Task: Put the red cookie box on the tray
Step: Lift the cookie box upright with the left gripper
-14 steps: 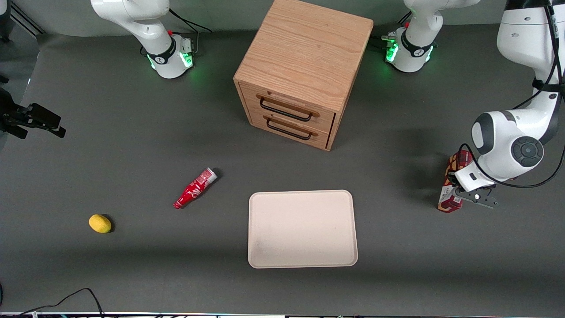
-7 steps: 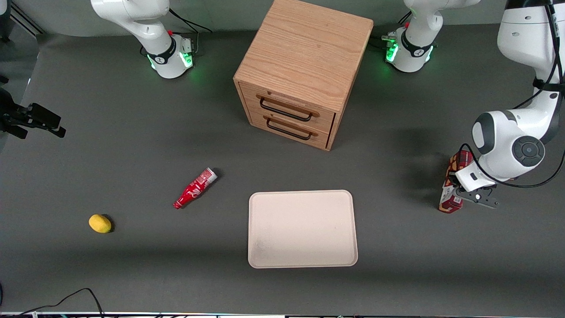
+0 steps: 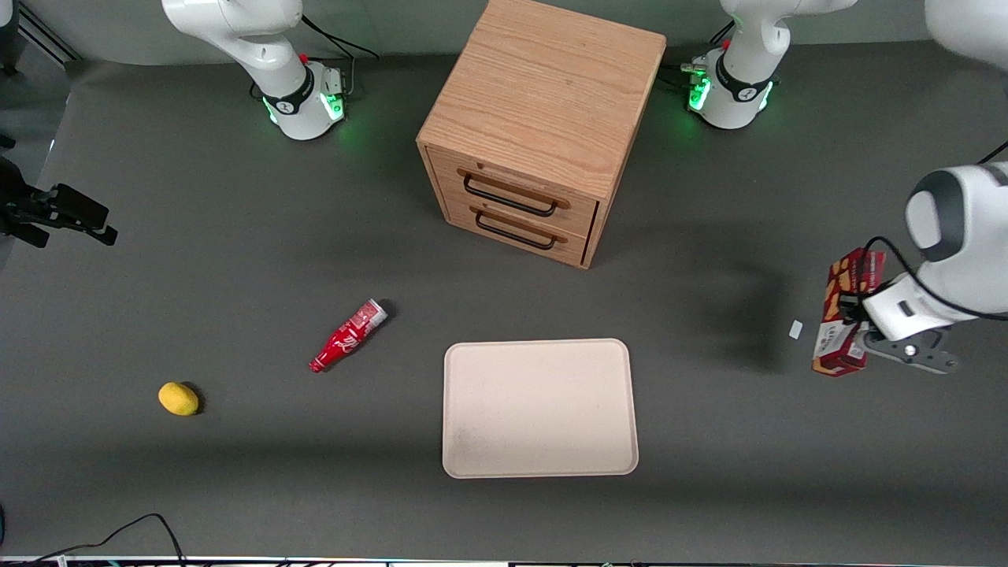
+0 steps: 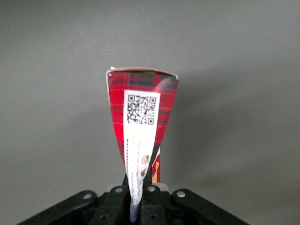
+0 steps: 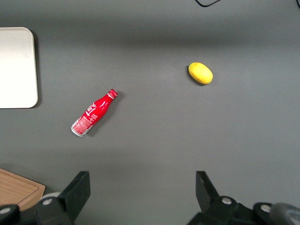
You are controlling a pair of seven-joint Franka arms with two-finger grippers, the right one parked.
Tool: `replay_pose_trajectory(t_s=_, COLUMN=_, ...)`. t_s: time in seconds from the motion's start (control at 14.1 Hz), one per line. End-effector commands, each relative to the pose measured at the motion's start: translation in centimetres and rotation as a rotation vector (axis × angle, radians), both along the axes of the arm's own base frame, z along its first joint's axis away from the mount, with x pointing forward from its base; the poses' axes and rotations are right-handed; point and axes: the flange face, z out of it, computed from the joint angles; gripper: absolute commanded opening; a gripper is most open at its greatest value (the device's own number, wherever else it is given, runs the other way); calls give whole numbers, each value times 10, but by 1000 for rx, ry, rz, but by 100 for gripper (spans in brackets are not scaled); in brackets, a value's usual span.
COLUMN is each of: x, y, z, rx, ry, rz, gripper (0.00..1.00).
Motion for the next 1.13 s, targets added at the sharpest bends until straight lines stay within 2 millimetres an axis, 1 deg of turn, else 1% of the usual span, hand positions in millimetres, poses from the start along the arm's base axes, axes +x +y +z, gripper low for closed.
replay_pose_trajectory(t_s=0.0, x=9, y=-13, z=89, rx=-12, ry=36, rz=12, gripper=0)
replay_pose_trajectory(t_s=0.07, x=9, y=-18, z=116, rx=-13, ry=37, rz=13, gripper=0)
replay_pose_trajectory(t_s=0.14, x=9, y=-30, z=138, rx=-14, ry=27, rz=1, gripper=0)
replay_pose_trajectory(t_s=0.21, x=10, y=-38, z=153, rx=-14, ry=9, rz=3, gripper=0)
replay_pose_trajectory(t_s=0.28, x=11, y=-50, z=163, rx=-16, ry=-6, rz=5, gripper=0)
replay_pose_trajectory(t_s=0.35, x=12, y=-72, z=169, rx=-22, ry=-20, rz=0, gripper=0)
replay_pose_trajectory(t_s=0.43, x=13, y=-88, z=173, rx=-30, ry=-28, rz=17, gripper=0)
replay_pose_trajectory(t_s=0.57, x=20, y=-140, z=171, rx=-42, ry=-24, rz=80, gripper=0)
replay_pose_trajectory(t_s=0.71, x=34, y=-201, z=165, rx=-67, ry=-37, rz=158, gripper=0)
replay_pose_trajectory(t_s=0.85, x=48, y=-262, z=144, rx=-82, ry=-49, rz=249, gripper=0)
replay_pose_trajectory(t_s=0.92, x=55, y=-289, z=130, rx=-95, ry=-62, rz=291, gripper=0)
replay_pose_trajectory(t_s=1.06, x=66, y=-330, z=96, rx=-122, ry=-92, rz=340, gripper=0)
